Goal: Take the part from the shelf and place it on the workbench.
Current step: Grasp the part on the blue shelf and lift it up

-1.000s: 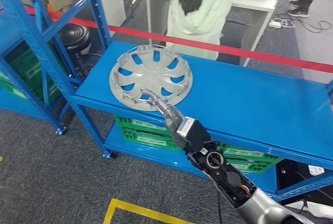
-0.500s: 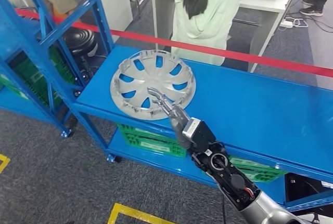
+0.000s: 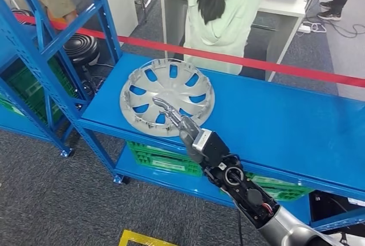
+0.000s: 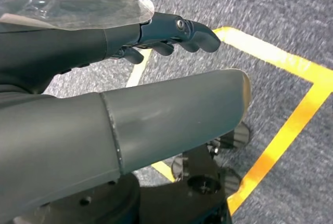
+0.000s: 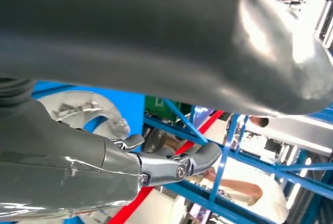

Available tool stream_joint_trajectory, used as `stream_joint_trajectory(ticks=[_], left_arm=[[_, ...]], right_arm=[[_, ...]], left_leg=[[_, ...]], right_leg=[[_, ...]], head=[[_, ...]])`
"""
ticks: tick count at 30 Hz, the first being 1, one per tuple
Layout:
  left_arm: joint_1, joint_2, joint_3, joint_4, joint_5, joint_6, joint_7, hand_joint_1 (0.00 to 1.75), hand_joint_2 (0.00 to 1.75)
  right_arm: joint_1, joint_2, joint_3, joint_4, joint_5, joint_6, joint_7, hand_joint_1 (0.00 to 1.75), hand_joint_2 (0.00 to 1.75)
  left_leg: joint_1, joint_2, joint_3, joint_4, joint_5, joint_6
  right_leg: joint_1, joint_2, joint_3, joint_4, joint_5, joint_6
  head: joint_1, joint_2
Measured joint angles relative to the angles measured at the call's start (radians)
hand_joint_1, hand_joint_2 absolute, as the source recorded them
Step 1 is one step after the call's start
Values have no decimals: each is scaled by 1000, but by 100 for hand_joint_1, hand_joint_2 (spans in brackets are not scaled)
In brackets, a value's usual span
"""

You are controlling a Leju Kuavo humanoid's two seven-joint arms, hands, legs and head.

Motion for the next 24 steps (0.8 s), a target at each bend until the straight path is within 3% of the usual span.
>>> stream_joint_trajectory(ticks=[2,3,4,5,6,8,10,13,14,20,24], left_arm=[[0,1,0,0,0,0,0,0,0],[0,1,0,0,0,0,0,0,0],[1,1,0,0,0,0,0,0,0],[1,0,0,0,0,1,0,0,0],[1,0,0,0,-1,0,0,0,0],[0,-2,0,0,-1,0,0,0,0],[0,-1,0,0,-1,-1,0,0,0],[-1,1,0,0,-3,-1,-1,0,0],[-1,0,0,0,-3,-2,-1,0,0],[-5,-2,0,0,-9,-7,-1,0,0],[-13,-3,0,0,-17,-20,6,0,0]], right_arm=[[1,0,0,0,0,1,0,0,0],[3,0,0,1,0,1,0,0,0],[4,0,0,1,0,1,0,0,0],[5,0,0,2,0,1,0,0,0],[5,0,0,2,0,1,0,0,0],[5,0,-1,3,0,1,0,0,0],[4,0,-1,3,0,1,0,0,0],[3,0,-1,3,6,0,4,0,0],[2,0,-2,3,12,0,8,0,0],[-22,-5,-2,10,115,-33,85,0,0],[-109,-44,1,37,305,-49,231,0,0]], left_leg=[[0,1,3,0,-3,5],[0,0,4,0,-5,6],[0,0,6,1,-7,6],[0,-2,10,1,-9,5],[1,-3,15,1,-12,3],[0,-6,24,2,-18,-5],[-6,-7,27,4,-25,-9],[-10,-6,25,5,-27,5],[-9,-6,26,2,-24,5],[-9,-5,29,-13,-15,-13],[-9,-5,27,-15,-12,-20]], right_leg=[[-5,0,-71,146,-68,9],[-8,0,-106,213,-91,12],[-9,0,-128,247,-94,14],[-10,0,-129,239,-76,14],[-11,0,-110,189,-39,12],[-10,0,-43,34,41,6],[-8,1,-6,-58,79,2],[-9,4,-5,-69,86,5],[-8,5,-6,-69,85,3],[-7,6,-12,-69,87,-8],[-7,6,-15,-69,89,-13]], head=[[11,0],[15,0],[17,0],[20,0],[23,0],[31,0],[33,0],[20,0],[14,0],[-3,0],[-6,0]])
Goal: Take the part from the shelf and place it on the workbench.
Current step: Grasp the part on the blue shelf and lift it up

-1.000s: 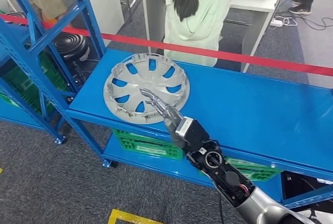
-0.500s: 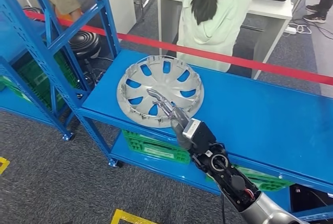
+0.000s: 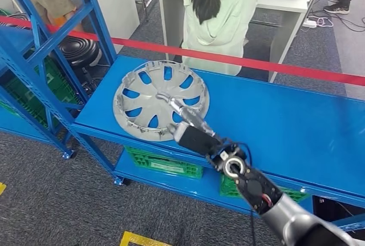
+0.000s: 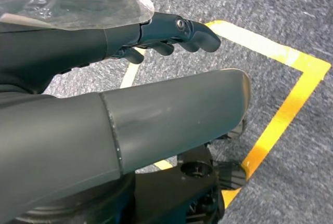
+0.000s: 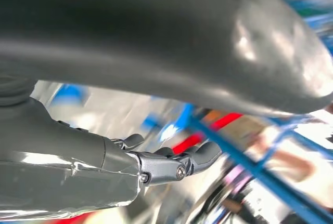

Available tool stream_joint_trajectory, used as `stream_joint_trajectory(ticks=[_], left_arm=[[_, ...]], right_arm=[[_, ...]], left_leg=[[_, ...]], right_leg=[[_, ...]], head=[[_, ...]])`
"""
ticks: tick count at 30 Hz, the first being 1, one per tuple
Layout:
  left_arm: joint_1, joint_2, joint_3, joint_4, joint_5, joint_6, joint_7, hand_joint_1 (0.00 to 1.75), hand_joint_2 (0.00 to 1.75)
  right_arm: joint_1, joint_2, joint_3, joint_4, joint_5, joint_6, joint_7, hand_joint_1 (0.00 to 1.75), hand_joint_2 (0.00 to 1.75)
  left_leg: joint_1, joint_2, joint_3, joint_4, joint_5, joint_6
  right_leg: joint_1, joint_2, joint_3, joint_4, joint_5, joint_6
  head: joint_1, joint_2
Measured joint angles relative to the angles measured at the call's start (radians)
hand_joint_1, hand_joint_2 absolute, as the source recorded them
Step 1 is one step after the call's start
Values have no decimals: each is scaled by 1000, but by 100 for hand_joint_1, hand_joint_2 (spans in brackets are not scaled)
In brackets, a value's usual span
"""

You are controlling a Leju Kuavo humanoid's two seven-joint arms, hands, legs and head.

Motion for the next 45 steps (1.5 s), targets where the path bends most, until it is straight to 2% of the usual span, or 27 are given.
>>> stream_joint_trajectory(ticks=[4,7,12,18,24,28,32,38,45], left_arm=[[-11,-2,0,0,-3,-12,3,0,0],[-14,-2,0,0,0,-16,3,0,0],[-14,-2,0,0,2,-16,3,0,0],[-15,2,0,0,2,-17,3,0,0],[-16,5,0,0,2,-18,3,0,0],[-16,6,0,0,2,-19,3,0,0],[-16,7,0,0,4,-19,0,0,0],[-16,15,0,0,-1,-19,0,0,0],[-16,21,0,0,-2,-19,0,0,0]], right_arm=[[-188,-50,30,60,171,55,147,0,0],[-324,-72,70,121,217,88,183,0,0],[-500,-79,167,239,273,129,210,0,0],[-611,-73,265,354,293,141,218,0,0],[-656,-63,322,427,301,140,216,0,0],[-669,-59,345,456,301,140,215,0,175],[-683,-55,367,470,300,160,216,0,175],[-716,-56,413,461,283,234,280,0,175],[-737,-64,459,444,280,248,294,0,175]], left_leg=[[-1,1,-7,1,5,-5],[-1,1,-10,3,8,-4],[-2,0,-13,3,10,-3],[-2,-2,-14,4,11,-2],[-2,-2,-14,4,11,-2],[-2,-2,-14,4,11,-2],[-2,-2,-14,4,11,-2],[-2,-1,-14,4,11,-2],[-2,-1,-14,4,11,-2]], right_leg=[[-1,0,-6,0,7,-2],[-1,0,-8,0,10,-1],[-2,-1,-10,0,13,0],[-2,-3,-10,0,13,0],[-2,-3,-11,0,13,0],[-2,-3,-11,0,13,0],[-2,-3,-11,0,13,0],[-2,-3,-12,0,13,0],[-2,-2,-12,0,13,0]], head=[[0,0],[0,0],[-1,0],[-1,0],[-1,0],[-1,0],[-1,0],[-1,0],[-2,0]])
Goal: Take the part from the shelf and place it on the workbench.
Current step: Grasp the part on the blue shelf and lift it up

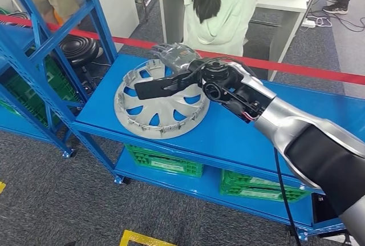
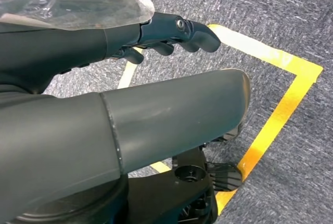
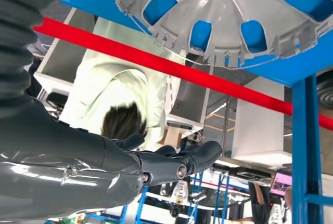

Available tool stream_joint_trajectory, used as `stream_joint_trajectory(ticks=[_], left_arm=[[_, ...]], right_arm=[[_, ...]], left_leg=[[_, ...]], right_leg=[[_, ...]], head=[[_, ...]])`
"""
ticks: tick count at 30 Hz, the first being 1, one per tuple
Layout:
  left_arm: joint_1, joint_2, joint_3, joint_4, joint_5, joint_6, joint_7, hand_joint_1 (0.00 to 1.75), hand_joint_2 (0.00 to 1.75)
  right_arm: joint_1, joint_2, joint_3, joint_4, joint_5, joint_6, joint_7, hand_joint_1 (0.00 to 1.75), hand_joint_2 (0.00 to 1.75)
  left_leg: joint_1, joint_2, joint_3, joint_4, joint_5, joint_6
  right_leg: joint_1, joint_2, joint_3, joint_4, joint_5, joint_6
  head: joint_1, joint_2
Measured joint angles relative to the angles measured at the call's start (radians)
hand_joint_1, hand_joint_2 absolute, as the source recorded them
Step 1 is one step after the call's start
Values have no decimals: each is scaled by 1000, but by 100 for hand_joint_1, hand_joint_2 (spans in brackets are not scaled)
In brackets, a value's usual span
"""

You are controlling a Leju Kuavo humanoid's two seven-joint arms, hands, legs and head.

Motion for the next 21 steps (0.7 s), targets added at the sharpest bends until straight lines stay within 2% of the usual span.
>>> stream_joint_trajectory(ticks=[13,21], left_arm=[[0,2,0,0,0,0,0,0,0],[-2,4,0,0,-4,7,0,0,0]], right_arm=[[-7,-9,37,-8,0,2,1,0,175],[-27,-32,60,-53,-32,66,55,0,175]], left_leg=[[0,0,0,0,0,0],[0,0,0,0,0,0]], right_leg=[[0,0,0,0,0,0],[0,0,0,0,0,0]], head=[[0,0],[0,0]])
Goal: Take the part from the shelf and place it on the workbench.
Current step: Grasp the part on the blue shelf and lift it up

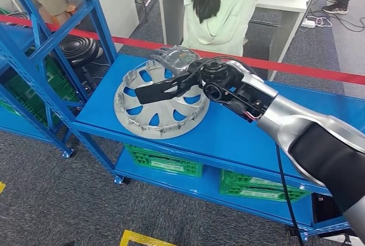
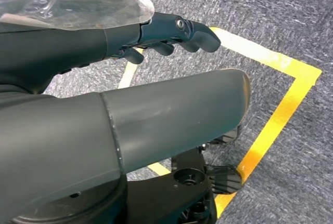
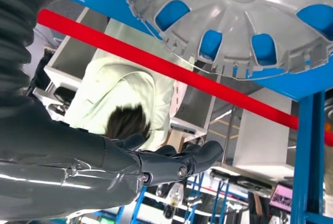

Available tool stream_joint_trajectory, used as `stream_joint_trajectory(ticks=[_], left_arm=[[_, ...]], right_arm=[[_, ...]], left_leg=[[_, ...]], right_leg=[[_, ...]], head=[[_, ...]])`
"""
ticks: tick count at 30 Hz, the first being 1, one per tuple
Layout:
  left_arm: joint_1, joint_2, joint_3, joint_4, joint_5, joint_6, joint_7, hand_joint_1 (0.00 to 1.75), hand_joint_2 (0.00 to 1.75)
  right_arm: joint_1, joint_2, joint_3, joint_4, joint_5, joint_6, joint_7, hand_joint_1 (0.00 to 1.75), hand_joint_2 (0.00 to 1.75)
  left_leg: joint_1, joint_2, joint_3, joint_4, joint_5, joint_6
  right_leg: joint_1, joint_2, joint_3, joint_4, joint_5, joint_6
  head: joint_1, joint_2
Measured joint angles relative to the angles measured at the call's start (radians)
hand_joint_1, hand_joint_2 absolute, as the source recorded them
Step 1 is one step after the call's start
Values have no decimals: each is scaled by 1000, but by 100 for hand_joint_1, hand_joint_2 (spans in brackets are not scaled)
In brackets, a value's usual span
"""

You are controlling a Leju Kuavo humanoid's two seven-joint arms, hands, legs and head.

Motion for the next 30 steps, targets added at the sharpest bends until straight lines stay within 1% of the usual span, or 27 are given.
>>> stream_joint_trajectory(ticks=[5,8,13,16,19,23,30], left_arm=[[1,6,0,0,9,9,-2,0,0],[7,12,2,0,26,17,-13,0,0],[21,23,9,0,42,19,-24,0,0],[27,26,15,0,44,19,-24,0,0],[31,27,22,0,43,19,-26,0,0],[31,27,26,0,41,19,-27,0,0],[31,27,31,0,40,20,-28,0,0]], right_arm=[[-3,-50,25,-88,-53,25,58,0,175],[17,-101,39,-159,-147,35,97,0,175],[69,-187,64,-286,-311,4,151,0,175],[83,-231,76,-361,-366,-3,190,0,175],[90,-269,89,-427,-402,-6,220,0,175],[94,-309,112,-493,-423,-19,236,0,175],[96,-345,148,-549,-448,-39,225,0,175]], left_leg=[[0,0,0,0,0,0],[0,0,0,0,0,0],[-1,0,0,0,-1,0],[-1,0,0,0,-1,0],[-1,1,0,0,-1,0],[-1,1,0,0,-1,0],[-1,1,0,0,-1,0]], right_leg=[[0,0,0,0,0,0],[0,0,0,0,0,0],[0,0,-1,-1,0,0],[0,0,-1,-1,0,0],[0,1,-1,-1,0,0],[0,1,0,-1,0,0],[0,1,0,-1,0,0]], head=[[0,0],[0,0],[0,0],[-1,0],[0,0],[-1,0],[-1,0]])
